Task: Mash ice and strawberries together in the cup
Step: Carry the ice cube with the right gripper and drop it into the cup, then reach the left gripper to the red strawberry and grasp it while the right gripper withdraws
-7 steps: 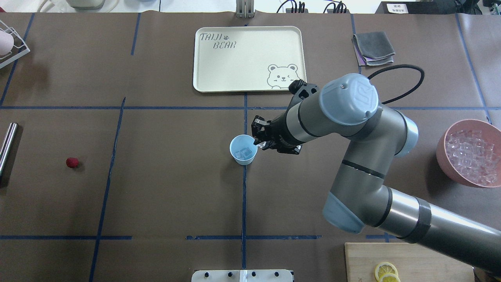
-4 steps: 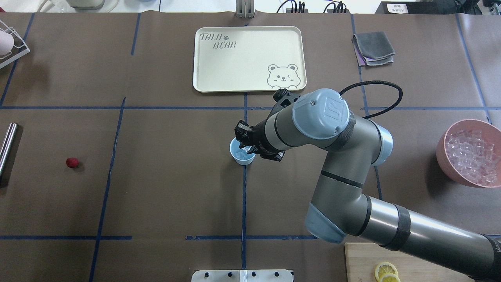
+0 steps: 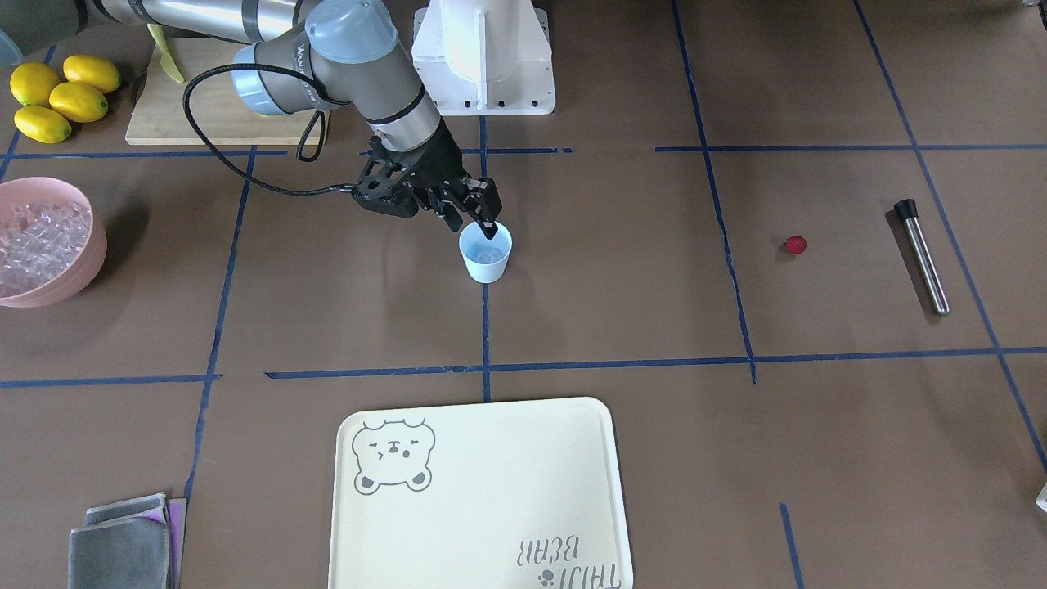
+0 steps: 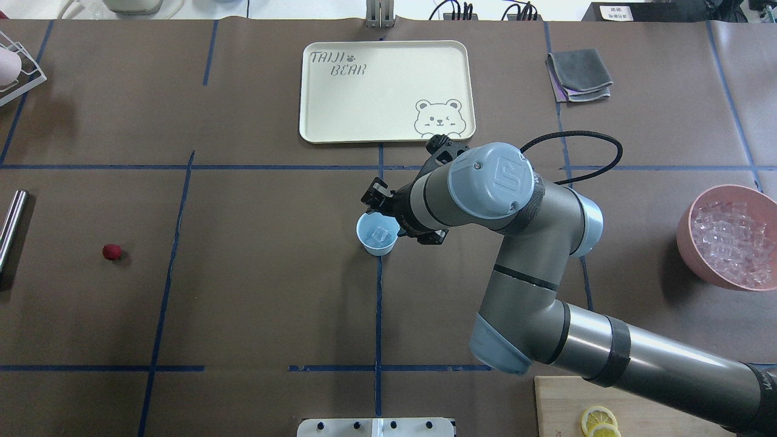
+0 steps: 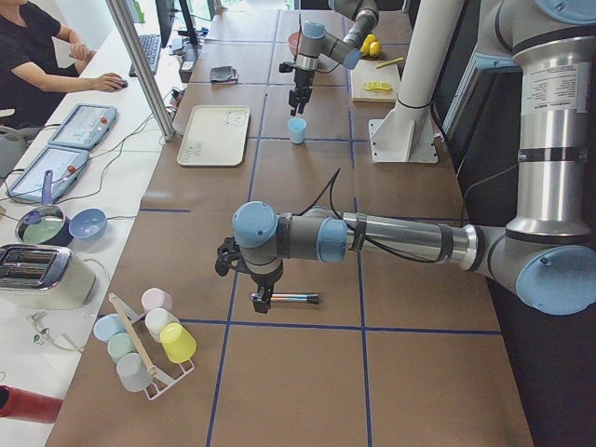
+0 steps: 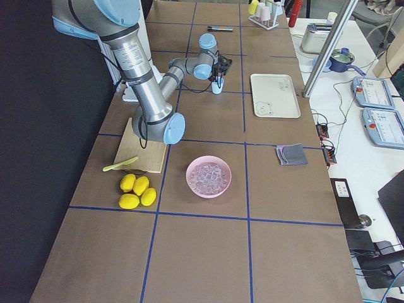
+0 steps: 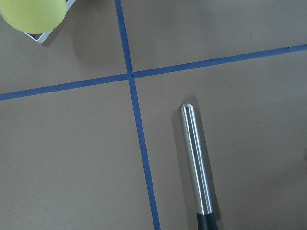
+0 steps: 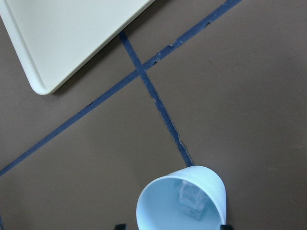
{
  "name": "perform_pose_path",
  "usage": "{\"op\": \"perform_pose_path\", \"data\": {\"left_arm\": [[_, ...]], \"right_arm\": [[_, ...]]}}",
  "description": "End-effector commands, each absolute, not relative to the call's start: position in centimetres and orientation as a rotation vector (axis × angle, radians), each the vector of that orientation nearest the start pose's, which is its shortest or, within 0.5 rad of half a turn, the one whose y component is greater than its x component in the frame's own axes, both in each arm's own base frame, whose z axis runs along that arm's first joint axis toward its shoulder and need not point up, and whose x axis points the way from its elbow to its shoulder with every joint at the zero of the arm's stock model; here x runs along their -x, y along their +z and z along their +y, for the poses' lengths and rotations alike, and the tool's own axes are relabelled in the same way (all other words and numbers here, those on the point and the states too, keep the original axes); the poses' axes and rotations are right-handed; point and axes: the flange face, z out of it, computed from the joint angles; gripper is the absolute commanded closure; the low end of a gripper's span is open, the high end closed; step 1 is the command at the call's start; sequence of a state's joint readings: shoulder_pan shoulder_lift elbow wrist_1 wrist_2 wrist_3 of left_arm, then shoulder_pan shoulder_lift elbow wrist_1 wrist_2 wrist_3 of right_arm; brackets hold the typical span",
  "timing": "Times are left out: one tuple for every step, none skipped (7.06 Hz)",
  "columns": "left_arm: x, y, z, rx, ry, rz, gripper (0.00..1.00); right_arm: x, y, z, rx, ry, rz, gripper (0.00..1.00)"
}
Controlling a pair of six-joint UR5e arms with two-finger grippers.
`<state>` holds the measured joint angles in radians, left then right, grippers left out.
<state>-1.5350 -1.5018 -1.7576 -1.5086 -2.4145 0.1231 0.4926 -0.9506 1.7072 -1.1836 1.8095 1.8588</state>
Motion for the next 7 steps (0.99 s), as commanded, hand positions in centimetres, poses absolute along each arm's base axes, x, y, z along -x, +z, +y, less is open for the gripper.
{"op": "perform_pose_path", "data": {"left_arm": [[4.2, 58.9, -46.5, -0.104, 0.168, 0.843, 0.0], [4.0, 58.6, -46.7, -0.07, 0.081, 0.848, 0.0], [2.8, 57.5, -47.1, -0.108, 0.082, 0.887, 0.0], [0.5, 56.5, -47.5, -0.124, 0.091, 0.903, 0.0], [-4.8, 54.9, -47.5, -0.099, 0.091, 0.95, 0.0], [-10.0, 53.8, -47.0, -0.054, 0.027, 0.977, 0.0], [-15.1, 53.1, -46.0, -0.034, 0.013, 0.954, 0.0]], "right_arm": [[53.2, 18.3, -40.8, 0.096, 0.549, -1.181, 0.01], [51.2, 17.9, -41.3, 0.081, 0.555, -1.201, 0.01], [45.9, 19.9, -41.5, 0.07, 0.58, -1.209, 0.0], [39.9, 25.4, -41.5, 0.084, 0.547, -1.159, 0.0], [33.7, 30.0, -41.9, 0.061, 0.476, -1.11, 0.0], [28.7, 33.7, -41.8, 0.027, 0.413, -1.067, 0.0], [23.8, 37.0, -42.1, 0.013, 0.337, -1.04, 0.0]]}}
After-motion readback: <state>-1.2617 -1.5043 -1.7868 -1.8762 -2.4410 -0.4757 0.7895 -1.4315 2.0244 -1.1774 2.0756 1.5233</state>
